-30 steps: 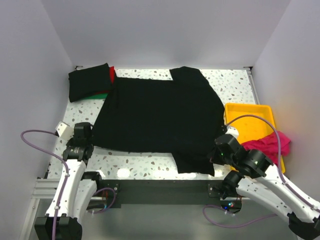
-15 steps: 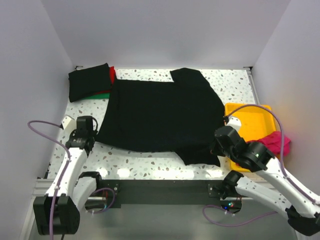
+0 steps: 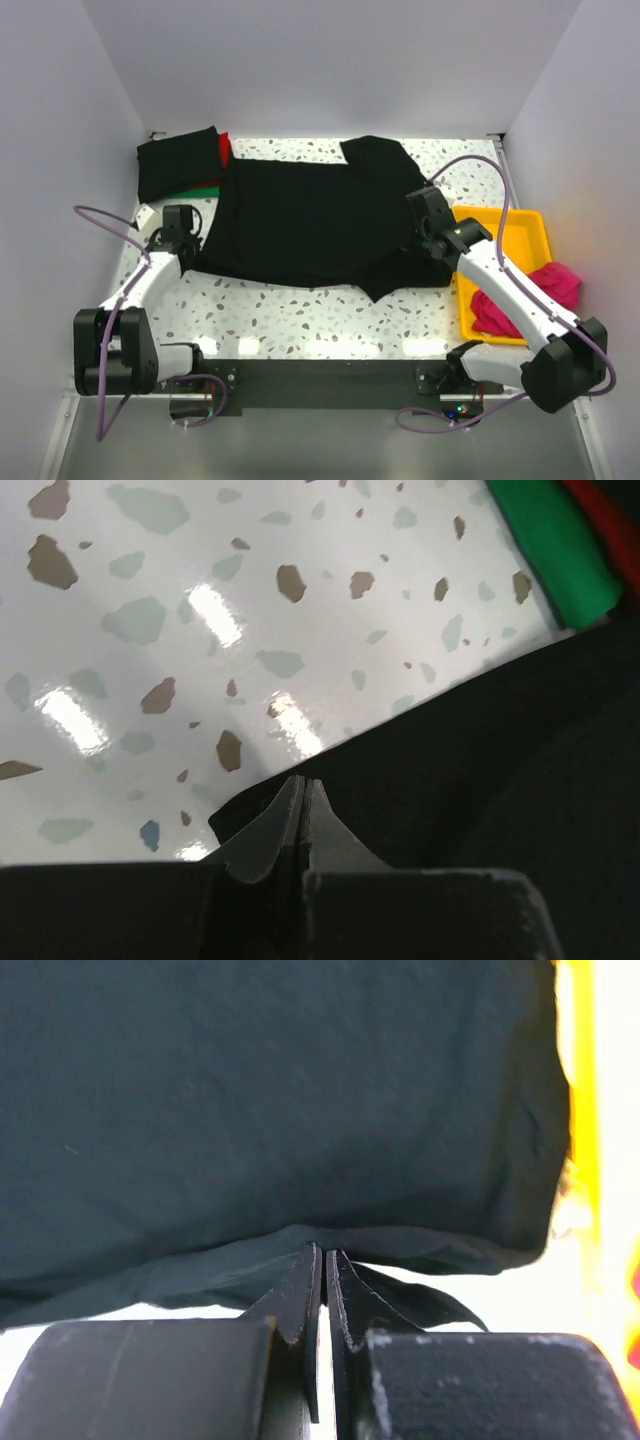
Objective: Fold and stack the t-shirts
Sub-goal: Fold the tshirt
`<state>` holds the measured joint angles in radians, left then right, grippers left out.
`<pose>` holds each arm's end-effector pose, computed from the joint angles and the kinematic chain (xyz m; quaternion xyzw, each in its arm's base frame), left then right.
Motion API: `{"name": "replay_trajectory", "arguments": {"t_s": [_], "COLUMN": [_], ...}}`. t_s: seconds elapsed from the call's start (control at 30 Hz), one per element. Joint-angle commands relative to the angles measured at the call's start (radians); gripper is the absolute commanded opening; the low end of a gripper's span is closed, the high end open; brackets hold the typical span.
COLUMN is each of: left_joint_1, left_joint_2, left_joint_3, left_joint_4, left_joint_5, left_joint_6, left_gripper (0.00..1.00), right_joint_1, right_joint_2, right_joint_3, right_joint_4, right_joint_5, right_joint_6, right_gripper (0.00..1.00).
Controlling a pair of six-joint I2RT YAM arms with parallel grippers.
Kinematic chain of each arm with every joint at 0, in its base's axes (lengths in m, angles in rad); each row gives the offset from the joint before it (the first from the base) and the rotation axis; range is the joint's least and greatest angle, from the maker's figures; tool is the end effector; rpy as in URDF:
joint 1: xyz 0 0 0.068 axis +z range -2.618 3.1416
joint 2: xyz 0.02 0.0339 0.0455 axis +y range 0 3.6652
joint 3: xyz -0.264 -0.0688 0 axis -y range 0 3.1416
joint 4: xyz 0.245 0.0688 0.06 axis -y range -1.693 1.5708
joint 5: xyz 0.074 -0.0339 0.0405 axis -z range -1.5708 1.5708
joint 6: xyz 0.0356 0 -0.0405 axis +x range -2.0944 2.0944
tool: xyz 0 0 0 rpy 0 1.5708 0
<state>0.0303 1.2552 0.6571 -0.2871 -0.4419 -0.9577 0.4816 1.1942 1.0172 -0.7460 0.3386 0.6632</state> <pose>0.2410 0.0225 0.1939 -0.5006 0.7741 0.0379 0.3856 0.2178 0.1005 0.2891 0.1381 0.9257 0.0357 0.3502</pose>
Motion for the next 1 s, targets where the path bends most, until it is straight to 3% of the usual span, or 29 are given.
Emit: {"name": "replay_trajectory", "arguments": {"t_s": [0.0, 0.2, 0.6, 0.73, 0.97], "left_joint_1": [-0.003, -0.004, -0.010, -0.020, -0.020], "left_joint_2": [0.032, 0.137, 0.374, 0.340, 0.193], "left_joint_3": [0.090, 0.169, 0.398, 0.356, 0.152], "left_joint_4": [0.081, 0.147, 0.088, 0.083, 0.088], "left_joint_5": [-0.030, 0.011, 0.043, 0.063, 0.034], "left_joint_6": [0.008, 0.002, -0.016, -0.027, -0.050], "left_gripper": [0.00, 0.00, 0.00, 0.00, 0.00], "right_joint_1": [-0.066, -0.169, -0.285, -0.290, -0.290], "right_joint_2": [0.059, 0.151, 0.255, 0.243, 0.226], "right_joint_3": [0.093, 0.136, 0.166, 0.129, 0.063], "right_joint_4": [0.115, 0.137, 0.175, 0.201, 0.229], "right_joint_5": [-0.095, -0.184, -0.262, -0.306, -0.332], "right_joint_6": [-0.056, -0.059, -0.051, -0.045, -0.037], "right_gripper": [0.00, 0.00, 0.00, 0.00, 0.00]}}
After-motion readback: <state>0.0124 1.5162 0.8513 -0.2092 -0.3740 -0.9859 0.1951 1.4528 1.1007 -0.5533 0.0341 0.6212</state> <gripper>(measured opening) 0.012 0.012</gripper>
